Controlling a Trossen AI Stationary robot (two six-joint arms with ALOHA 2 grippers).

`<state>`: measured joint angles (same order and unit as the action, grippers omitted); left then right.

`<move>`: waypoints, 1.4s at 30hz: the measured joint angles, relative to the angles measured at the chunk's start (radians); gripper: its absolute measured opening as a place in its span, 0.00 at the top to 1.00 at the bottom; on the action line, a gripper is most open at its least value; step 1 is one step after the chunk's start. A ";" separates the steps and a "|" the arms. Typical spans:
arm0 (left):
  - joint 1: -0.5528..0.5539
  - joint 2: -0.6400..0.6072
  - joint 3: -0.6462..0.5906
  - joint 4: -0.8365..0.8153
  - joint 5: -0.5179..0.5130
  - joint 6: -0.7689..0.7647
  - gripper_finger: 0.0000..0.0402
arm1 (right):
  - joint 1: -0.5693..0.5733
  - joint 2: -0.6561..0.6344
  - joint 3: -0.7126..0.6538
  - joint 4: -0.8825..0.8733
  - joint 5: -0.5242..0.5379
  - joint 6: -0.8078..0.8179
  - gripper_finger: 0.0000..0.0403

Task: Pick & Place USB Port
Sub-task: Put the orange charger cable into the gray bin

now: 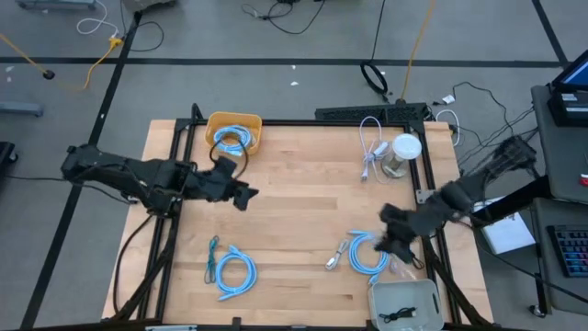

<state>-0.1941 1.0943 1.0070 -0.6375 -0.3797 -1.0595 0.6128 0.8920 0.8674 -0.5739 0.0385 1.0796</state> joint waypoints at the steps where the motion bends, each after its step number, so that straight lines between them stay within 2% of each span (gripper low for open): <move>1: -0.020 0.007 0.000 0.001 -0.003 -0.010 0.39 | 0.053 -0.002 0.000 -0.008 0.031 0.038 0.96; 5: -0.082 0.035 0.000 0.001 -0.013 -0.036 0.39 | 0.242 0.051 0.000 -0.010 0.121 0.150 0.96; 10: -0.137 0.060 0.000 -0.004 -0.014 -0.068 0.39 | 0.375 0.215 0.000 -0.087 0.111 0.214 0.96; 13: -0.154 0.064 0.000 -0.014 -0.014 -0.081 0.39 | 0.420 0.325 0.000 -0.091 0.065 0.222 0.96; 20: -0.168 0.064 0.000 -0.024 -0.015 -0.107 0.39 | 0.471 0.479 0.062 -0.064 0.012 0.209 0.96; 25: -0.168 0.064 0.000 -0.025 -0.014 -0.110 0.39 | 0.476 0.504 0.113 -0.106 0.016 0.179 0.96; 29: -0.166 0.064 0.000 -0.025 -0.014 -0.110 0.39 | 0.474 0.503 0.123 -0.073 0.013 0.145 0.95; 35: -0.166 0.064 0.000 -0.025 -0.017 -0.112 0.39 | 0.472 0.503 0.123 0.038 0.012 0.145 0.85; 42: -0.167 0.064 0.000 -0.024 -0.023 -0.114 0.39 | 0.463 0.503 0.123 0.038 0.014 0.180 0.69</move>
<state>-0.3607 1.1584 1.0072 -0.6617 -0.4026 -1.1740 1.0762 1.3945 0.9905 -0.5357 0.0526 1.2600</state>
